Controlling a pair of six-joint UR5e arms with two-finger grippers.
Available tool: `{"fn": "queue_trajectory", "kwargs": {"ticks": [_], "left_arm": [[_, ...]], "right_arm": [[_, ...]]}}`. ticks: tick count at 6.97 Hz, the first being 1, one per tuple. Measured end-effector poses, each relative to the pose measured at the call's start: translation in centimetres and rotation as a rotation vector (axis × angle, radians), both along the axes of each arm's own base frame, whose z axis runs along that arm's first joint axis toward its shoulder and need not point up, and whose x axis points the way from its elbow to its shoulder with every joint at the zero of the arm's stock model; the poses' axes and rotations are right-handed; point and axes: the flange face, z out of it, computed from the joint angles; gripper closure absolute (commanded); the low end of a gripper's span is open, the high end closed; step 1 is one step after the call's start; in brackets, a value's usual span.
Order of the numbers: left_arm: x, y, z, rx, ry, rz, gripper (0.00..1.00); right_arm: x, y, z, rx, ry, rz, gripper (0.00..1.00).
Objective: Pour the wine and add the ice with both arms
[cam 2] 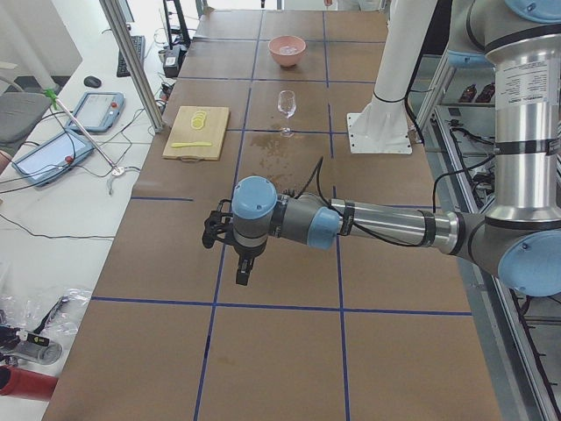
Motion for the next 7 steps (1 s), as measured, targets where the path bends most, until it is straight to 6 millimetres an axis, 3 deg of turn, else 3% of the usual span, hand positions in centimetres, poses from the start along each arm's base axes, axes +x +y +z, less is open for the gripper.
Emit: {"fn": "queue_trajectory", "kwargs": {"ticks": [3, 7], "left_arm": [[-0.13, 0.26, -1.46, 0.025, 0.009, -0.007, 0.0], [-0.17, 0.55, -1.43, 0.055, 0.016, -0.004, 0.0]], "right_arm": [[-0.01, 0.0, -0.04, 0.001, -0.001, 0.0, 0.0], [-0.01, -0.04, -0.04, 0.0, -0.001, 0.0, 0.0]]}}
